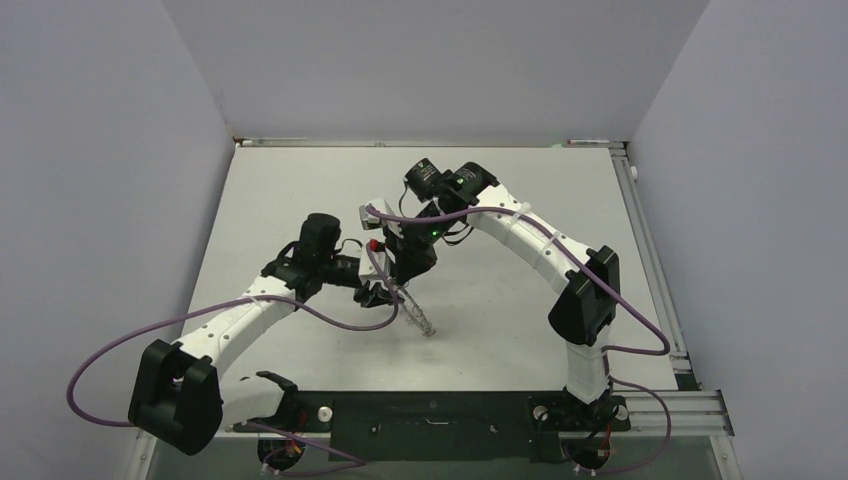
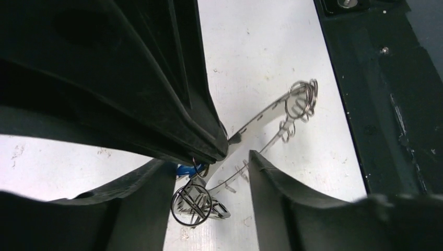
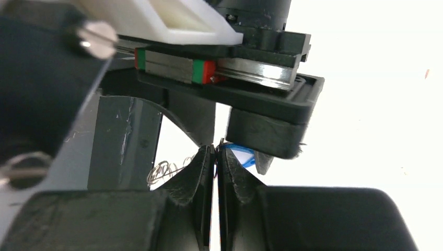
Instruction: Remove the keys from the keyring
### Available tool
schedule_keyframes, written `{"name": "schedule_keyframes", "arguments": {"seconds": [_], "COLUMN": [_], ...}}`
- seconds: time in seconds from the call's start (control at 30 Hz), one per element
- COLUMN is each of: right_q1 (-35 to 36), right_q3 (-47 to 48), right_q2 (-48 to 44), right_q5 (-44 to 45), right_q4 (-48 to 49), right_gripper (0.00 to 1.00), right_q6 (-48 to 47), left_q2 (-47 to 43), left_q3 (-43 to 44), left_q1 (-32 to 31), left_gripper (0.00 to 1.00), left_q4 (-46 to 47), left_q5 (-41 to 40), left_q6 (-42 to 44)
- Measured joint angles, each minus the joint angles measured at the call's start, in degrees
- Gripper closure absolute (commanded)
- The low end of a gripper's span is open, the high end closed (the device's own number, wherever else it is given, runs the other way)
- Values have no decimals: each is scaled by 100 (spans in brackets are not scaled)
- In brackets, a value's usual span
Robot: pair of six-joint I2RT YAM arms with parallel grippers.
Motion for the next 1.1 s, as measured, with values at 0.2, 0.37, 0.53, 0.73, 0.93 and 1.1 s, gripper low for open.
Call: {"name": "schedule_keyframes", "arguments": {"seconds": [0.2, 0.37, 0.53, 0.73, 0.93, 1.1], "right_q1": [0, -44, -503, -1598, -2094, -1985], "right_q3": [4, -22, -330, -1185, -3062, -4142], "right_q2": [0, -2, -76, -595, -1808, -2197], "right_q5": [-22, -33, -120, -313, -341, -424], "right_q4": [-92, -35, 579, 1856, 3807, 5331], "right_gripper": [95, 75, 16, 10, 10, 10], "right_q6": [-52, 46, 588, 1381, 2468, 3281], "left_q2": [-2, -28, -42, -105, -140, -133], "left_q3": [-72, -72, -92, -334, -662, -846], "left_q1": [0, 0, 59, 706, 1325, 1628], "left_gripper": [85, 100, 100, 100, 100, 100], "left_q4": [-118, -208, -28, 1169, 2903, 4306], "left_q5": [-44, -101, -133, -35, 42, 66], "left_q6": [2, -205, -1025, -2743, -4734, -6373]}}
